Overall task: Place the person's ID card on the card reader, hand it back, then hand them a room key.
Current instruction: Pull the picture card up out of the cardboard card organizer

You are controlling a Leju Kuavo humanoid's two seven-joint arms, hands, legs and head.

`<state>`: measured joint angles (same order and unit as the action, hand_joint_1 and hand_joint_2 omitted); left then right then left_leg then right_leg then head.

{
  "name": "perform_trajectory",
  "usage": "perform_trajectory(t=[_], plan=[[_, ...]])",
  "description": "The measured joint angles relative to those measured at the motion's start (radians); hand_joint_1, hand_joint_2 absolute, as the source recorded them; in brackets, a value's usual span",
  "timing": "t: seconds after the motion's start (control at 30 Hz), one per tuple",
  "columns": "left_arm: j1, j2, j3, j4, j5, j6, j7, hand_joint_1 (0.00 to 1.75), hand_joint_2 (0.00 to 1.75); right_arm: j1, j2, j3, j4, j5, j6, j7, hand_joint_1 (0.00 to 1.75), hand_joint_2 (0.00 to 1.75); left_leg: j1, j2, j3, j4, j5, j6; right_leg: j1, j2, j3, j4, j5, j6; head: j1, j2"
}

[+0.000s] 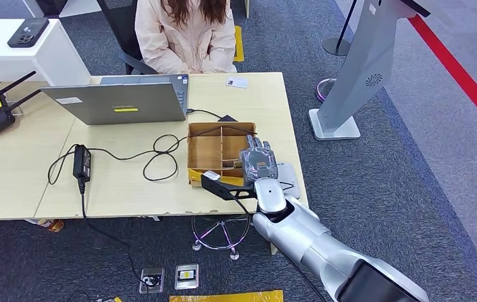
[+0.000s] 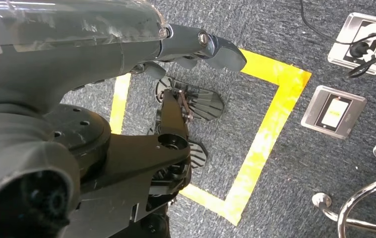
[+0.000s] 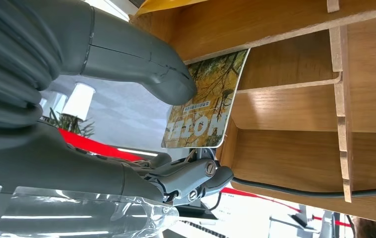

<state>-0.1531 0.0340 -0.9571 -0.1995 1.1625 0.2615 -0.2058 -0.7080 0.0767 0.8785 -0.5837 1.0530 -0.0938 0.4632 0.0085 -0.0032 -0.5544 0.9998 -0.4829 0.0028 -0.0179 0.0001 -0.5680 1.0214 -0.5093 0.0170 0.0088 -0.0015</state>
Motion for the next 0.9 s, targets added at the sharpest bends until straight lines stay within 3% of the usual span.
perform_trajectory(t=[0.6,0.9], plan=[[0.000,0.000,0.000,0.000,-0.002,-0.002,0.004,0.00,0.00,-0.018,-0.002,-0.001,-0.014,0.056,-0.056,0.023,1.75,1.75,0.000,0.000,0.000,0.000,0.000,0.000,0.000,0.000,0.000,0.000,0.000,0.000,0.000,0.000],[0.000,0.000,0.001,0.001,-0.003,0.004,0.001,0.00,0.00,-0.093,-0.018,-0.001,-0.131,0.171,0.041,0.069,1.75,1.75,0.000,0.000,0.000,0.000,0.001,0.000,0.000,0.000,0.000,0.000,0.000,0.000,0.000,0.000]])
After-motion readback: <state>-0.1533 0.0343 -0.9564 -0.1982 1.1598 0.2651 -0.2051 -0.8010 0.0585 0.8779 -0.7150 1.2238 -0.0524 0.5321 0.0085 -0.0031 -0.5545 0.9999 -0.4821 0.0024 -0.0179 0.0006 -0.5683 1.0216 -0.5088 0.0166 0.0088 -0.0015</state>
